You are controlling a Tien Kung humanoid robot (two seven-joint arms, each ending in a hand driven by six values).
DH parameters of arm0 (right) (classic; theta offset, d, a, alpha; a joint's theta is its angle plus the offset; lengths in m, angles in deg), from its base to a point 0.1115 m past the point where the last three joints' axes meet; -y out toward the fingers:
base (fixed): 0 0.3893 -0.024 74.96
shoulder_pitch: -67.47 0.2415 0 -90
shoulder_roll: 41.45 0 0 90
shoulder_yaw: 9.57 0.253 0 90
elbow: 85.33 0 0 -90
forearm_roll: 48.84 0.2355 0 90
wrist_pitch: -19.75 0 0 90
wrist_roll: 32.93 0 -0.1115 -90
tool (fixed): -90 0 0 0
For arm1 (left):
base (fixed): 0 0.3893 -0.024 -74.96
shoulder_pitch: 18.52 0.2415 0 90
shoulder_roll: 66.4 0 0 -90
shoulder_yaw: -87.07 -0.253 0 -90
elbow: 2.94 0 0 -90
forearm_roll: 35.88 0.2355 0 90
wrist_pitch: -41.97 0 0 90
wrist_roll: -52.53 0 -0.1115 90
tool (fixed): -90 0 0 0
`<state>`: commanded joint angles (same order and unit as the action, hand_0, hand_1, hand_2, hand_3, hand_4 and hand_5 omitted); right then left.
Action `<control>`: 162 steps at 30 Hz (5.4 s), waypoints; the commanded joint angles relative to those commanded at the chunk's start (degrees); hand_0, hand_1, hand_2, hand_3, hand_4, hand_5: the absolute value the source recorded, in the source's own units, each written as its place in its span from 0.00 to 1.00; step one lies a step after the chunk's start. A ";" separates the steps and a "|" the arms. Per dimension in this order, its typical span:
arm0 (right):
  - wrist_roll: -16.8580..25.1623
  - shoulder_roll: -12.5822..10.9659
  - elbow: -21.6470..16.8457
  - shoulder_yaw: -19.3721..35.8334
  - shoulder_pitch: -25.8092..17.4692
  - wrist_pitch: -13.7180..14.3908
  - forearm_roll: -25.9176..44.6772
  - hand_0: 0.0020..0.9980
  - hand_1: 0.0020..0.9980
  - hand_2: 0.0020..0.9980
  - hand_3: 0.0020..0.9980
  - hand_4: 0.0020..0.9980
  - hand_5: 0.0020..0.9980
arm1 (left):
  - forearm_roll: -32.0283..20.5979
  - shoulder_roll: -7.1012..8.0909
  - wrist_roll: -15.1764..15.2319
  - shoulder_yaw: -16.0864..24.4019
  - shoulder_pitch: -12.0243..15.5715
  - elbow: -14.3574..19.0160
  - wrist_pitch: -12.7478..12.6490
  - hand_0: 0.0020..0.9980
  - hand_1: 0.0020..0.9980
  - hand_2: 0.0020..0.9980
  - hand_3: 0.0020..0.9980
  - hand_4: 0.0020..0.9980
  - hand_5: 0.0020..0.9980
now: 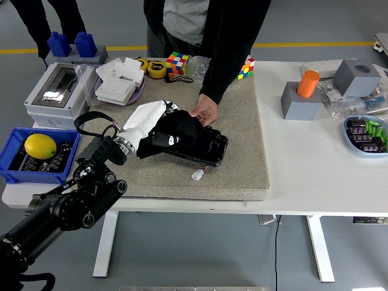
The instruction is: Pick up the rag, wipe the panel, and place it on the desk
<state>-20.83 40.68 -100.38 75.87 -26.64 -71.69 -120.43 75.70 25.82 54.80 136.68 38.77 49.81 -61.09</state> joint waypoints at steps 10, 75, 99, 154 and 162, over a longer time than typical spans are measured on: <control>0.02 0.02 -0.02 0.09 0.10 0.01 0.04 0.60 0.58 0.51 0.53 0.97 0.40 | -1.49 -1.98 -0.13 -6.59 -1.14 1.09 -0.12 0.22 0.26 0.33 0.54 0.69 0.00; 0.08 -0.06 -0.47 -0.29 -0.12 -0.01 0.46 0.60 0.58 0.51 0.52 0.97 0.40 | 2.49 2.45 2.43 14.48 0.57 -7.45 -1.45 0.22 0.25 0.33 0.54 0.70 0.00; 0.11 -0.06 -0.45 -0.14 -0.08 -0.05 0.40 0.60 0.58 0.51 0.52 0.97 0.40 | -0.78 0.80 0.87 2.76 0.10 -2.14 -0.47 0.22 0.25 0.33 0.54 0.70 0.00; 0.12 -0.03 -0.72 -0.35 -0.07 -0.03 0.44 0.60 0.58 0.51 0.52 0.98 0.40 | 0.27 -1.40 2.32 6.83 0.73 -2.96 -1.76 0.21 0.24 0.34 0.54 0.70 0.00; 0.13 -0.12 -0.76 -0.53 -0.03 -0.02 0.56 0.60 0.58 0.51 0.52 0.97 0.40 | 1.26 -0.33 2.61 11.66 0.79 -4.49 -1.76 0.21 0.24 0.34 0.54 0.70 0.00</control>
<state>-20.69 40.56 -101.14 75.33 -26.67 -71.72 -119.87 76.96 25.49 57.41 148.34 39.56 45.32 -62.85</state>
